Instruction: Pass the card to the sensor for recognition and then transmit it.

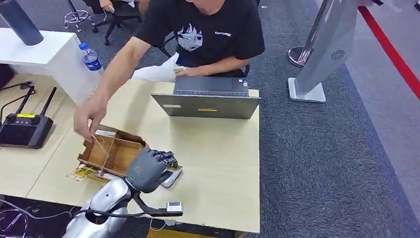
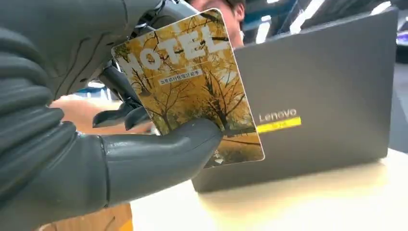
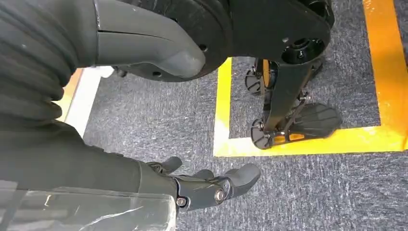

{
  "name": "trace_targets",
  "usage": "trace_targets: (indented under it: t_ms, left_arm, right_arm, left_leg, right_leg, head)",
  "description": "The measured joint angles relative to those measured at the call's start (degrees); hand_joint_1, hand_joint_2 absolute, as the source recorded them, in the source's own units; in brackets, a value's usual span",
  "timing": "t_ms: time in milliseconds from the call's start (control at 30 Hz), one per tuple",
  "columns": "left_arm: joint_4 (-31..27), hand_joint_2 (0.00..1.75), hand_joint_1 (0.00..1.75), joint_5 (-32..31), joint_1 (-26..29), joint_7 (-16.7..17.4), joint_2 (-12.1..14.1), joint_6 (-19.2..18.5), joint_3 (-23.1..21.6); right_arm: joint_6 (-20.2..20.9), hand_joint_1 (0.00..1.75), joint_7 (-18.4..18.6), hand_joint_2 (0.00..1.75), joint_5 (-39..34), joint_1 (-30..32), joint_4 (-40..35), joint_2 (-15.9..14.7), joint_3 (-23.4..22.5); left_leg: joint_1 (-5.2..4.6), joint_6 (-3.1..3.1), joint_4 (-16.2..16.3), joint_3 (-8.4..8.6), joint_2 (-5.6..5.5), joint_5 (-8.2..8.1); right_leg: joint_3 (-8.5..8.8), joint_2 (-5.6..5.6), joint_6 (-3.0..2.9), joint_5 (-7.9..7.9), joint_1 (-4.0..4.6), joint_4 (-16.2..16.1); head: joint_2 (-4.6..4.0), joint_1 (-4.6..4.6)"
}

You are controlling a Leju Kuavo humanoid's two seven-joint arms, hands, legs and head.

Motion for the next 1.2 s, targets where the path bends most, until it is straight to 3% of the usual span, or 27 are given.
trace_targets:
  t_ms: [367, 933, 1100, 1200]
  left_arm:
    - [5.2, 1.75, 1.75, 1.6, -2.2, 1.6, 1.5, -4.8, -2.9]
    - [10.8, 1.75, 1.75, 3.3, -4.9, 3.9, 3.8, -8.2, -5.9]
    - [11.6, 1.75, 1.75, 3.7, -5.7, 4.5, 4.2, -8.7, -6.3]
    - [11.8, 1.75, 1.75, 3.9, -5.8, 4.9, 4.2, -6.9, -6.2]
  right_arm:
    - [0.2, 0.00, 0.0, 1.75, 1.2, 0.0, 0.0, 0.0, -0.7]
    - [0.8, 0.00, 0.0, 1.75, 4.3, -0.1, 0.0, 0.0, -2.8]
    - [0.9, 0.00, 0.0, 1.75, 5.3, -0.2, 0.0, 0.0, -3.2]
    - [0.9, 0.00, 0.0, 1.75, 5.3, -0.2, 0.0, 0.0, -3.6]
  left_leg:
    - [0.00, 0.00, 0.0, 0.00, 0.02, 0.00]
    - [0.00, 0.00, 0.0, -0.01, 0.01, 0.00]
    - [0.00, 0.00, 0.0, 0.00, 0.01, 0.01]
    - [0.00, 0.03, 0.0, 0.00, 0.01, 0.03]
  right_leg:
    - [-0.01, 0.01, 0.02, 0.01, 0.00, 0.0]
    - [0.00, 0.00, 0.02, 0.01, 0.00, 0.0]
    - [0.01, 0.00, 0.02, 0.01, 0.00, 0.0]
    - [0.00, 0.00, 0.02, 0.02, 0.00, 0.0]
  head:
    - [0.00, 0.00]
    - [0.00, 0.00]
    - [0.00, 0.00]
    - [0.00, 0.00]
